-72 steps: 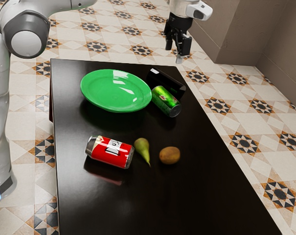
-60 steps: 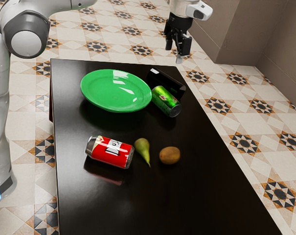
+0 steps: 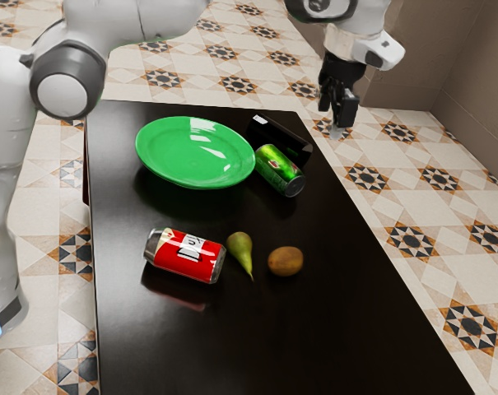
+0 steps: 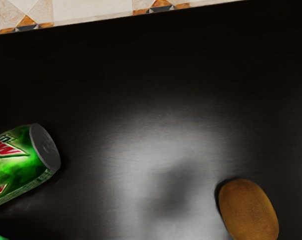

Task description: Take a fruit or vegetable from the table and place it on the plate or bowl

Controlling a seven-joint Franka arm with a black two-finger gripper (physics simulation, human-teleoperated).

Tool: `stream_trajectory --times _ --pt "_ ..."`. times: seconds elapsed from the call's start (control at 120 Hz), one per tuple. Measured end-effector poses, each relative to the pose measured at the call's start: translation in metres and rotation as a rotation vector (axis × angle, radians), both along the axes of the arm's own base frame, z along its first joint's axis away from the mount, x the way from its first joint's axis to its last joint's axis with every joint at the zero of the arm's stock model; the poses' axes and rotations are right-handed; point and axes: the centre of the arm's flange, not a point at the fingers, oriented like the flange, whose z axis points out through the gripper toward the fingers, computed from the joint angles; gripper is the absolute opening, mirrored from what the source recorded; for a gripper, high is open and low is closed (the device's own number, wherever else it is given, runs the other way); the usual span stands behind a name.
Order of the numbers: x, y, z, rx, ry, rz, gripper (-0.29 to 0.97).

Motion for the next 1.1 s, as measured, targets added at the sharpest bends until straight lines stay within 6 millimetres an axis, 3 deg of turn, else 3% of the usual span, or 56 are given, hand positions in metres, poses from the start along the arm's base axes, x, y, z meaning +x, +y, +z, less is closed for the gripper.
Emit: stream_trajectory --times 0.192,0.283,0.417,0.55,0.65,0.75,0.85,1.1 --pt "0.041 -0.004 -0.074 -0.028 0.08 -0.003 0.68" --pt "0.047 -0.011 -0.082 -0.034 0.074 -0.015 0.68" --pt "0.048 -0.04 -0.085 -0.039 0.051 -0.06 0.68" --pt "0.034 -0.068 -0.097 -0.037 0.057 -0.107 0.68" --pt "0.005 -0.084 -0.115 -0.034 0.076 -0.141 0.68" --pt "-0.025 -0.084 -0.143 -0.026 0.091 -0.148 0.68" --pt "-0.039 -0.084 -0.167 -0.03 0.088 -0.15 0.68" --pt "-0.049 -0.091 -0.177 -0.091 0.033 -0.117 0.68"
